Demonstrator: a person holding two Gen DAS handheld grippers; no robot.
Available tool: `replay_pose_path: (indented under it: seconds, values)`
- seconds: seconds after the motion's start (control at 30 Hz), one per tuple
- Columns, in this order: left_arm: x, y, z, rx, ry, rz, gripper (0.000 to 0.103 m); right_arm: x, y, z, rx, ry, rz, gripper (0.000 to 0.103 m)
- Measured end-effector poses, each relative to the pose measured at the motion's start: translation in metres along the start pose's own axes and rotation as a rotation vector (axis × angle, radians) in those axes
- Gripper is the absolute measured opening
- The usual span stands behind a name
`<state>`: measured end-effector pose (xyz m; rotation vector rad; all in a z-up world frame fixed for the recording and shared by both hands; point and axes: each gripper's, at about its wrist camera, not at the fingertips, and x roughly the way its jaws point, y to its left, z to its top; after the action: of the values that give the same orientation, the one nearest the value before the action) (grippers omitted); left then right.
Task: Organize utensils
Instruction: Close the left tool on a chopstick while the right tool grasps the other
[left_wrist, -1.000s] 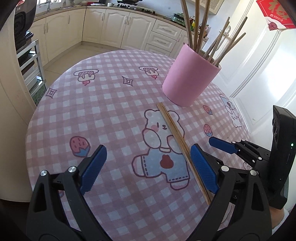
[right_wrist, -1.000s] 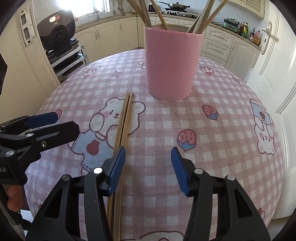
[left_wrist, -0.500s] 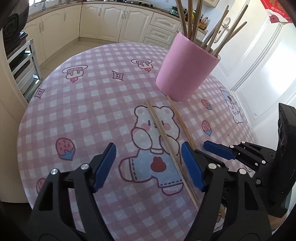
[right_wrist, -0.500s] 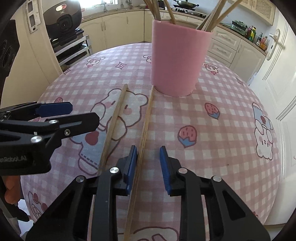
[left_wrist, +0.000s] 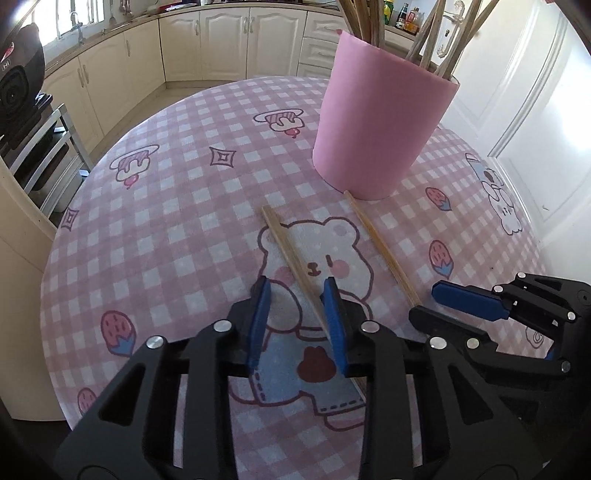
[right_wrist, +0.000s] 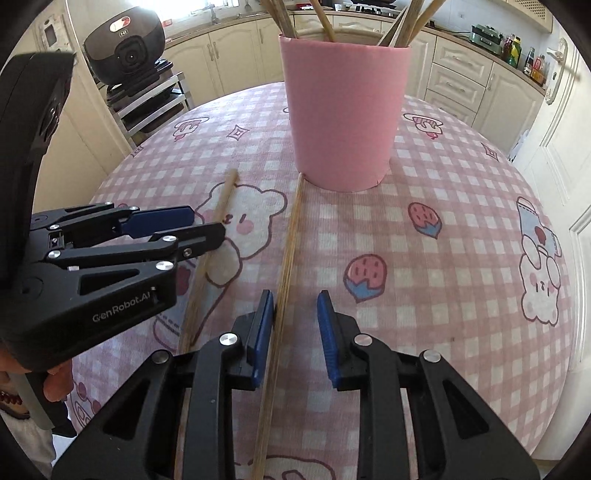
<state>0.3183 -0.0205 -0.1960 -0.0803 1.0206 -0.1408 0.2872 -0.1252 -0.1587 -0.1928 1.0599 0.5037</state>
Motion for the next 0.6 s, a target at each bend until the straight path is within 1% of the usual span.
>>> replay_pose_path:
  seconds: [0.07,0.17,0.27,0.43,0.5,0.57,0.6]
  values:
    - [0.0,0.002,0.001,-0.001,0.001,-0.018,0.013,0.003,0.002,0.006,-0.007,0.007,-0.01,0.022]
    - [-0.001,0.006,0.001,-0.002,0.004,-0.037,0.013,0.009,0.008,0.015,-0.025,0.019,-0.03,0.025]
    - [-0.005,0.015,-0.001,-0.001,-0.004,-0.048,0.012,0.013,0.013,0.023,-0.04,0.03,-0.049,0.025]
    - [-0.01,0.025,-0.005,-0.021,-0.01,-0.095,0.011,0.018,0.015,0.031,-0.047,0.048,-0.07,0.023]
    - [-0.015,0.031,-0.009,-0.018,-0.011,-0.105,0.01,0.02,0.017,0.034,-0.047,0.049,-0.076,0.019]
    - [-0.017,0.034,-0.01,-0.021,-0.01,-0.119,0.009,0.02,0.019,0.035,-0.043,0.043,-0.087,0.005]
    - [-0.018,0.036,-0.011,-0.022,-0.008,-0.129,0.009,0.021,0.021,0.035,-0.043,0.04,-0.093,0.005]
